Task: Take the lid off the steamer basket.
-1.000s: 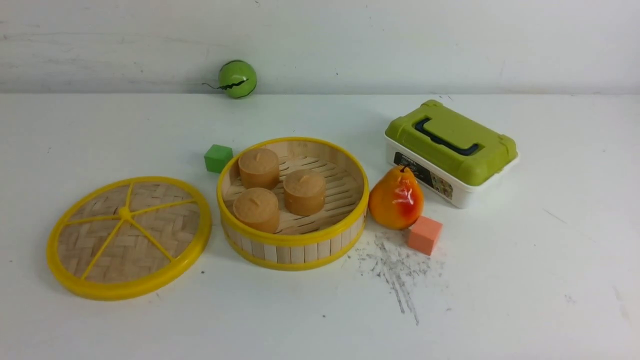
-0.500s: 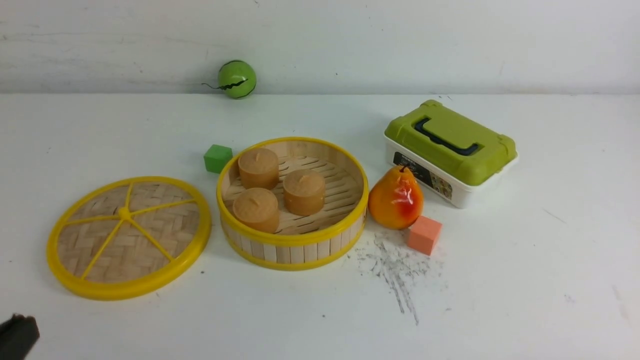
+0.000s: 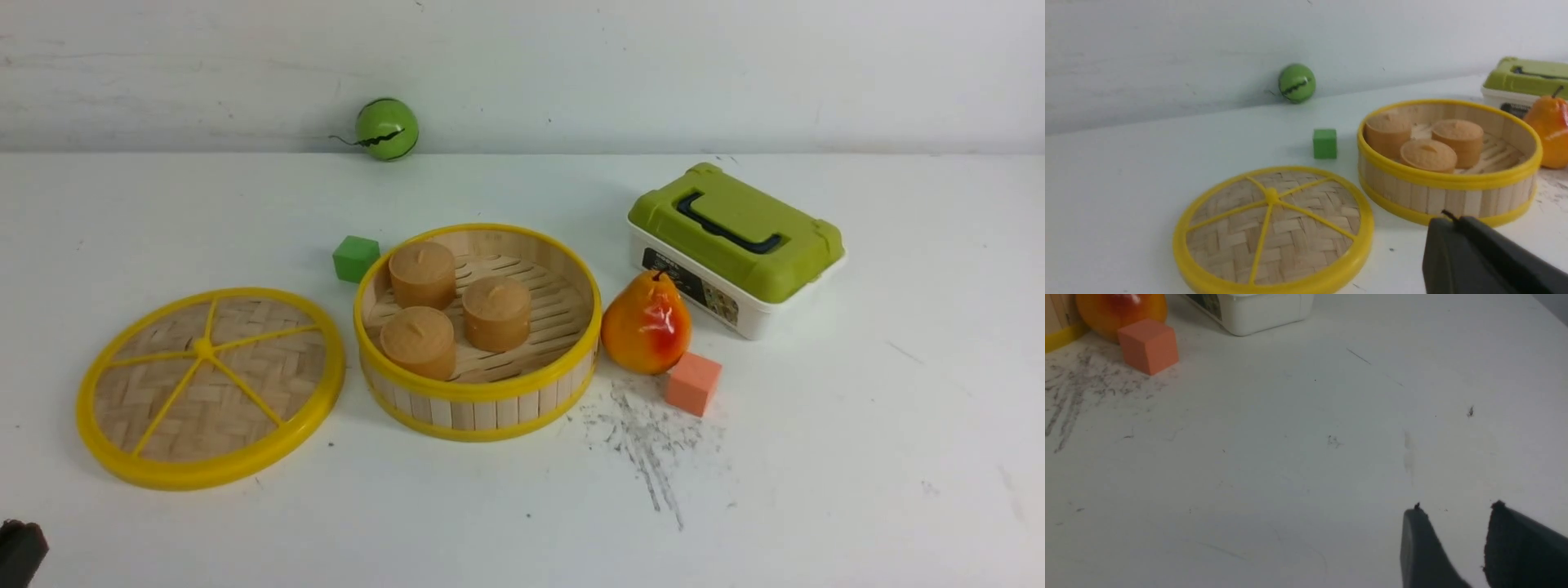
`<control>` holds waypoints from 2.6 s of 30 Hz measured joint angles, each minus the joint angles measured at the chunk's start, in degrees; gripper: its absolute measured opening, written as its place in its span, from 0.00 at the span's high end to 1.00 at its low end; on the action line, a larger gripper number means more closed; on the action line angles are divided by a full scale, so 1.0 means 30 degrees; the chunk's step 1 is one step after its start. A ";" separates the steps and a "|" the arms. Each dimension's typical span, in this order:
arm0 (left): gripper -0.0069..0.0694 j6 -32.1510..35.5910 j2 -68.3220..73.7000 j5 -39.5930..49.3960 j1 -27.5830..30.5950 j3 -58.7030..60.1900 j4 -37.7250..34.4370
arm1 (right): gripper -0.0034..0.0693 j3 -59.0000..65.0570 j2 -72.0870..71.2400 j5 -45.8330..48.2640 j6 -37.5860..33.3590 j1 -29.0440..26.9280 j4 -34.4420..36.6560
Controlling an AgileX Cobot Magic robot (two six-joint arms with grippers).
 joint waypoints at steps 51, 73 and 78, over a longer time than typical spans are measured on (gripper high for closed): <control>0.89 -1.0186 -0.0747 0.5883 0.0000 0.0965 0.7622 | 0.62 0.0000 0.0000 0.0000 0.0000 0.0000 0.0000; 0.89 -1.0186 -0.0747 0.5883 0.0000 0.0965 0.7622 | 0.62 0.0000 0.0000 0.0000 0.0000 0.0000 0.0000; 0.89 -1.0186 -0.0747 0.5883 0.0000 0.0965 0.7622 | 0.62 0.0000 0.0000 0.0000 0.0000 0.0000 0.0000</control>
